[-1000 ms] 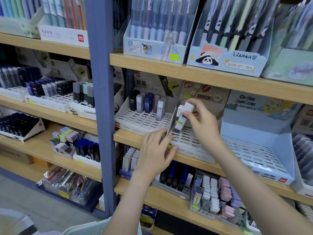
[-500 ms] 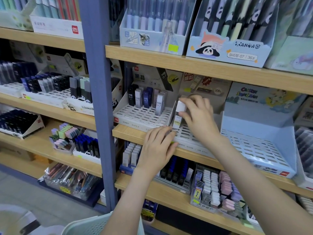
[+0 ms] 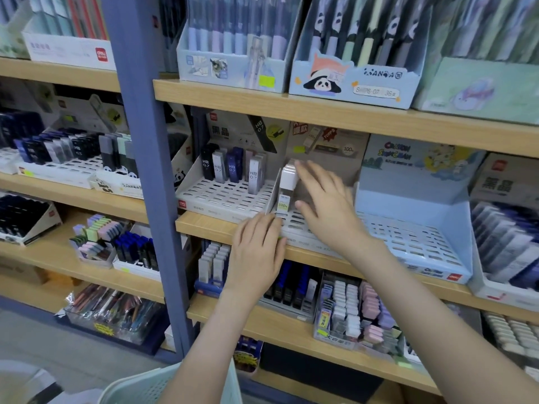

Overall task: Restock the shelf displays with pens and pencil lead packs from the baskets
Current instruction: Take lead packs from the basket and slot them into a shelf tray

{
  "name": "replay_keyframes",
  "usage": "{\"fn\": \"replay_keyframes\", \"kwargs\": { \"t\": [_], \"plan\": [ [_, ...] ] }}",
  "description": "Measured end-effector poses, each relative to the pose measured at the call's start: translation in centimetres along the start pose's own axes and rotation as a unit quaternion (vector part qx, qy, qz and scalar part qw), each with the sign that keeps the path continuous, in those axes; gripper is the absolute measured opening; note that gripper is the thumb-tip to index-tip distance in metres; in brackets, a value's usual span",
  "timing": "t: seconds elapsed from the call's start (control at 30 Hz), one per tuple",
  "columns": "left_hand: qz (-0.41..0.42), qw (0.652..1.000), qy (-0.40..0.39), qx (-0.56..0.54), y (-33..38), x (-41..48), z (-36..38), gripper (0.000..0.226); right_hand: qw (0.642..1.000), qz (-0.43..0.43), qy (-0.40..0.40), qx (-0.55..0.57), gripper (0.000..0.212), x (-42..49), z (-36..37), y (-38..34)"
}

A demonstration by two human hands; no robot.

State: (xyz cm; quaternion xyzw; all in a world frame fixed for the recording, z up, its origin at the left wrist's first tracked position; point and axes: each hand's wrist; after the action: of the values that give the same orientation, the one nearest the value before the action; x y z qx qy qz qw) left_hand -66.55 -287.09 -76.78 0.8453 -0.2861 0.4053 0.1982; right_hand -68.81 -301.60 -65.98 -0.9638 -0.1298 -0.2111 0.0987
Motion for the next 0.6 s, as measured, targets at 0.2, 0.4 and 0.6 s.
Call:
{"fn": "replay_keyframes", "kwargs": {
  "t": [0.2, 0.4, 0.6],
  "plan": [
    [0.014, 0.998, 0.064, 0.006, 7.2, -3.2, 1.2, 0.035, 0.99, -0.039, 0.116, 0.063, 0.043, -11.8, 0.9, 2.1],
    [0.101, 0.938, -0.294, -0.155, 17.9, -16.7, 5.9, 0.038, 0.988, 0.073, -0.127, 0.056, 0.038, -30.6, 8.5, 7.9],
    [0.126, 0.823, -0.541, -0.12, 21.0, -28.1, 10.5, 0.036, 0.876, 0.246, -0.411, 0.058, 0.063, -44.7, 15.7, 13.0]
  ]
}}
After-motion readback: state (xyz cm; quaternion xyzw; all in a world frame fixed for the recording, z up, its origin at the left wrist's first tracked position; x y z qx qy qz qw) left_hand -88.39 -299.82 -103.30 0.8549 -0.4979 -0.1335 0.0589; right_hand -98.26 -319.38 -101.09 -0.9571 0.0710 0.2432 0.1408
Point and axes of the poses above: each hand's wrist, its own x-axis towards the middle knuckle, its own z-axis out of the palm, y = z × x, and after that the axes turned 9 degrees about -y, right-handed
